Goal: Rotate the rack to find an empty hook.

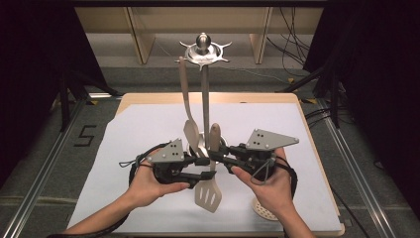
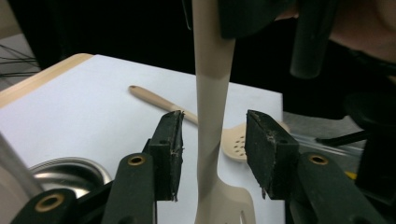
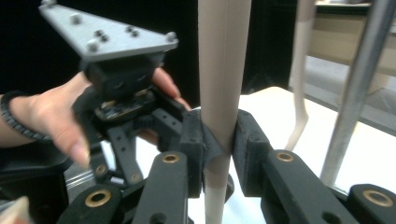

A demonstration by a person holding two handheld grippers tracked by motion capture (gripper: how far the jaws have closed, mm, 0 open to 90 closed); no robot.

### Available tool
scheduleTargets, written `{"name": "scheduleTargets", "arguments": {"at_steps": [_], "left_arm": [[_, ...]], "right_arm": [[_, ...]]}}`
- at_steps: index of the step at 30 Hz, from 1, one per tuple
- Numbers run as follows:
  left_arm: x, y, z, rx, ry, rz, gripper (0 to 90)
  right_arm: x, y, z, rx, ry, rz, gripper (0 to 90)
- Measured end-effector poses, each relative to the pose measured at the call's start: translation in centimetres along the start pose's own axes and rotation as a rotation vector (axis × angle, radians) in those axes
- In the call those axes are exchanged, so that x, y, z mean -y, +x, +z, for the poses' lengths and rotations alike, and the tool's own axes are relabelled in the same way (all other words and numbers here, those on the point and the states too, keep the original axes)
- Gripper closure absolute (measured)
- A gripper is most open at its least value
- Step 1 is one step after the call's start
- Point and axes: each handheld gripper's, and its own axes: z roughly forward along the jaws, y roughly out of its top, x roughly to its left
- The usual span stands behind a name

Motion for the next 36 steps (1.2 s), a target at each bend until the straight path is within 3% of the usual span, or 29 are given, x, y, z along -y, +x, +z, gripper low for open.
{"name": "scheduleTargets", "arguments": {"at_steps": [1, 3, 6, 7, 8, 11, 13, 15, 17, 19, 21, 26, 27, 29, 30, 31, 34, 36], "left_arm": [[-0.1, 0.2, 0.0, 0.024, -0.004, 0.015, 57.6], [-0.1, 0.2, -0.1, 0.032, -0.001, 0.014, 59.0], [-0.2, 0.2, -0.1, 0.05, -0.004, 0.004, 61.2], [-0.1, 0.1, -0.1, 0.047, -0.002, -0.019, 62.3], [-0.1, 0.1, -0.1, 0.053, -0.003, -0.011, 63.7], [-0.1, 0.1, 0.1, 0.079, -0.016, -0.02, 68.1], [-0.2, 0.2, 0.1, 0.087, -0.009, 0.022, 71.6], [-0.1, 0.3, 0.1, 0.094, -0.014, 0.015, 75.3], [-0.1, 0.1, 0.1, 0.089, -0.013, -0.025, 76.4], [-0.2, 0.1, 0.0, 0.08, -0.002, 0.003, 76.9], [-0.4, -0.1, 0.0, 0.055, 0.003, 0.002, 77.3], [-0.7, -0.3, -0.3, -0.026, 0.014, -0.054, 77.5], [-0.8, -0.3, -0.4, -0.051, 0.02, -0.051, 77.5], [-1.0, -0.3, -0.6, -0.078, 0.027, -0.055, 77.6], [-1.1, -0.2, -0.6, -0.083, 0.018, -0.052, 77.6], [-1.2, -0.2, -0.7, -0.103, 0.032, -0.051, 77.6], [-1.4, -0.1, -0.7, -0.119, 0.035, -0.037, 77.6], [-1.5, -0.1, -0.7, -0.116, 0.03, -0.029, 77.6]], "right_arm": [[0.0, -0.1, 0.0, -0.016, 0.003, -0.007, 76.5], [0.1, -0.2, 0.1, -0.031, -0.011, -0.025, 76.5], [0.2, 0.0, 0.1, -0.049, 0.006, -0.019, 76.5], [0.2, 0.0, 0.3, -0.064, 0.003, -0.017, 76.5], [0.2, -0.2, 0.3, -0.051, -0.012, -0.061, 76.5], [0.2, 0.1, 0.4, -0.071, 0.005, -0.039, 76.5], [0.3, 0.2, 0.4, -0.091, 0.013, -0.022, 76.5], [0.3, 0.2, 0.5, -0.102, 0.006, -0.019, 76.5], [0.4, 0.2, 0.4, -0.105, 0.006, -0.015, 76.4], [0.4, 0.1, 0.5, -0.11, -0.006, -0.022, 76.3], [0.5, 0.1, 0.4, -0.11, -0.011, -0.005, 75.2], [0.4, -0.1, -0.4, -0.054, -0.06, -0.013, 65.7], [0.5, -0.3, -0.6, -0.048, -0.081, -0.029, 65.1], [0.7, -0.4, -1.3, -0.023, -0.074, 0.022, 64.7], [0.9, -0.7, -1.5, -0.001, -0.09, 0.002, 64.3], [1.1, -0.8, -1.8, 0.004, -0.092, 0.019, 64.0], [1.8, -1.5, -2.4, 0.069, -0.106, 0.02, 63.7], [2.3, -1.7, -2.8, 0.11, -0.088, 0.055, 63.7]]}}
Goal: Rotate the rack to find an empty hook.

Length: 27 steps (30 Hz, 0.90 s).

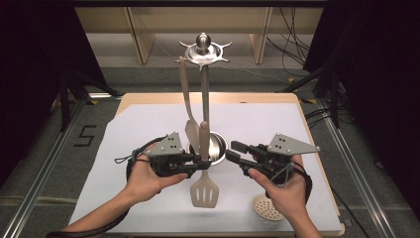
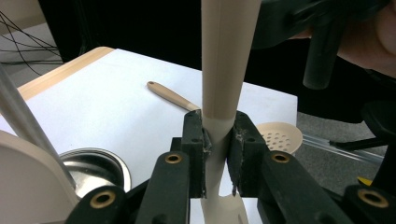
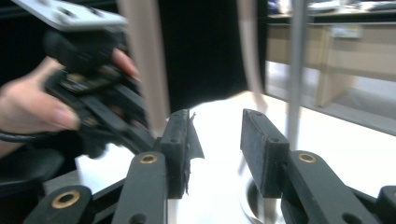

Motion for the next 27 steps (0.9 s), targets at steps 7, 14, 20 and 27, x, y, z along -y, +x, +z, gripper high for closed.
{"name": "scheduleTargets", "arguments": {"at_steps": [7, 14, 20, 27], "left_arm": [[-0.4, 0.3, -0.1, -0.008, 0.011, 0.051, 77.5], [-0.7, 0.9, -0.2, -0.014, 0.012, 0.071, 77.5], [-0.8, 1.0, -0.3, -0.005, 0.006, 0.07, 77.5], [-1.2, 1.4, -0.2, -0.022, 0.014, 0.076, 77.5]], "right_arm": [[1.4, -1.1, -1.0, 0.164, 0.049, 0.013, 63.8], [2.1, -2.1, -1.4, 0.264, 0.081, 0.032, 63.8], [2.1, -2.6, -1.4, 0.281, 0.086, 0.036, 63.8], [2.5, -2.9, -1.7, 0.288, 0.091, 0.053, 63.9]]}}
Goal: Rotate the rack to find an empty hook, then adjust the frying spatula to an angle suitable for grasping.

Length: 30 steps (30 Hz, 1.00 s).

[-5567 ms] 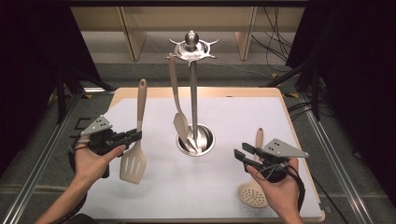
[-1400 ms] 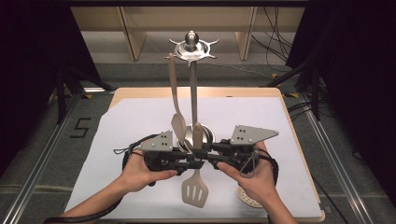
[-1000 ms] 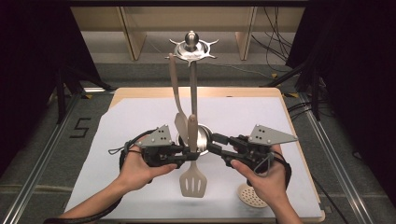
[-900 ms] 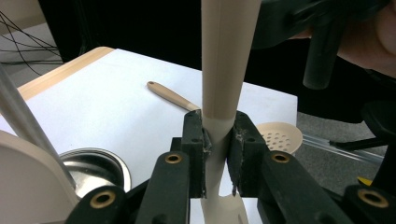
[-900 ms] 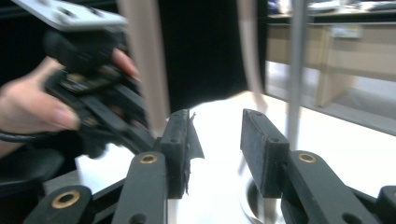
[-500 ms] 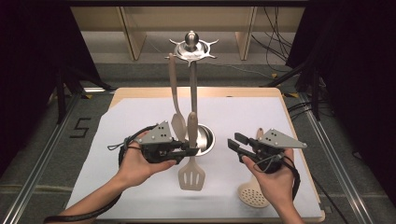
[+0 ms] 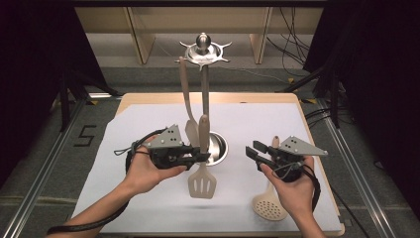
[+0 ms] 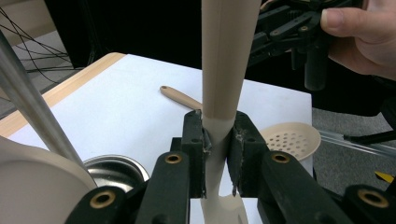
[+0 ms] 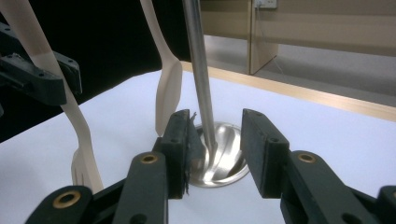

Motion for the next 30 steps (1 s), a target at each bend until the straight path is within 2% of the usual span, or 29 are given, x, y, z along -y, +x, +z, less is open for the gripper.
{"name": "scheduleTargets", "arguments": {"at_steps": [1, 3, 6, 7, 9, 10, 13, 17, 19, 26, 27, 30], "left_arm": [[0.0, 0.0, 0.0, 0.0, -0.002, 0.001, 77.5], [-0.1, 0.0, -0.1, 0.002, -0.013, -0.003, 77.5], [-0.3, 0.1, -0.3, -0.002, -0.013, -0.007, 77.5], [-0.4, 0.1, -0.3, -0.006, -0.015, -0.013, 77.5], [-0.5, 0.4, -0.4, -0.007, -0.015, -0.009, 77.5], [-0.6, 0.5, -0.4, -0.008, -0.014, -0.007, 77.5], [-0.7, 0.9, -0.3, -0.01, -0.017, -0.011, 77.5], [-0.8, 1.2, -0.3, -0.011, -0.011, -0.003, 77.5], [-0.9, 1.2, -0.2, -0.01, -0.017, -0.008, 77.5], [-1.4, 1.5, -0.2, -0.014, -0.022, -0.005, 77.5], [-1.5, 1.6, -0.2, -0.014, -0.022, 0.003, 77.5], [-1.7, 1.8, -0.3, -0.018, -0.023, 0.008, 77.5]], "right_arm": [[0.0, 0.0, -0.1, 0.003, 0.003, 0.013, 63.9], [0.1, 0.0, -0.1, -0.01, -0.004, 0.007, 63.8], [0.0, 0.1, -0.2, 0.003, 0.001, 0.005, 63.7], [0.0, 0.2, -0.2, -0.002, 0.006, 0.021, 63.7], [0.1, 0.2, -0.2, 0.005, 0.008, 0.014, 63.6], [0.2, 0.0, 0.0, 0.005, -0.002, -0.008, 63.6], [0.4, 0.0, -0.1, 0.003, 0.015, -0.001, 63.6], [0.5, 0.2, -0.1, 0.005, 0.019, 0.034, 63.6], [0.5, 0.0, 0.0, 0.006, 0.013, -0.008, 63.5], [0.8, 0.3, 0.0, 0.012, 0.039, 0.022, 63.5], [0.8, 0.0, 0.1, 0.014, 0.029, -0.007, 63.4], [0.8, -0.1, 0.1, 0.016, 0.025, -0.025, 63.5]]}}
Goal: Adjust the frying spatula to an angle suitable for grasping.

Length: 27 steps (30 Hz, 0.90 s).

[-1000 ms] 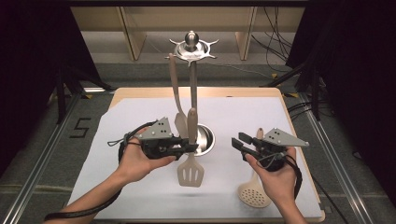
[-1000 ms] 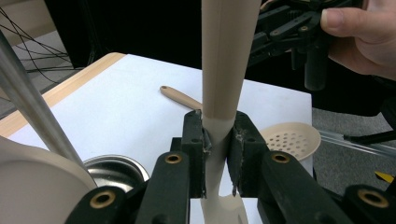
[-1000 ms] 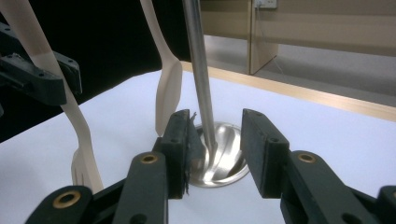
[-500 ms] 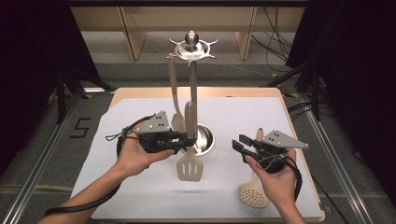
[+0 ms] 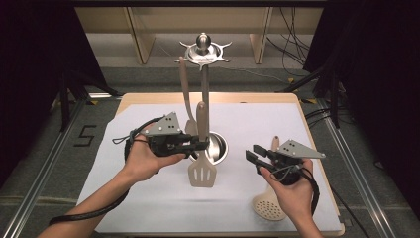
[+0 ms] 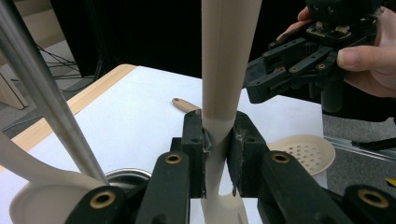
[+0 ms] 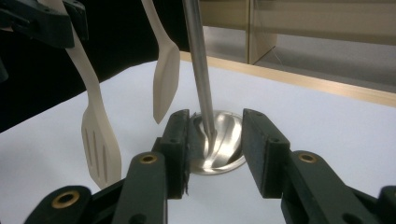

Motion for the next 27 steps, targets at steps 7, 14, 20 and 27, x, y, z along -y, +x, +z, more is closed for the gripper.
{"name": "scheduleTargets", "arguments": {"at_steps": [7, 14, 20, 27], "left_arm": [[-0.4, 0.3, -0.3, -0.011, -0.004, 0.005, 77.5], [-0.8, 0.5, -0.3, -0.019, -0.003, 0.006, 77.5], [-1.0, 0.6, -0.2, -0.023, -0.006, 0.0, 77.5], [-1.4, 0.8, -0.1, -0.029, -0.009, 0.001, 77.6]], "right_arm": [[0.0, 0.1, 0.2, -0.016, -0.004, 0.022, 63.4], [0.0, 0.3, 0.2, -0.016, 0.007, 0.035, 63.5], [0.0, 0.2, 0.0, -0.004, 0.009, 0.025, 63.4], [0.1, 0.3, 0.3, -0.014, -0.004, 0.029, 63.4]]}}
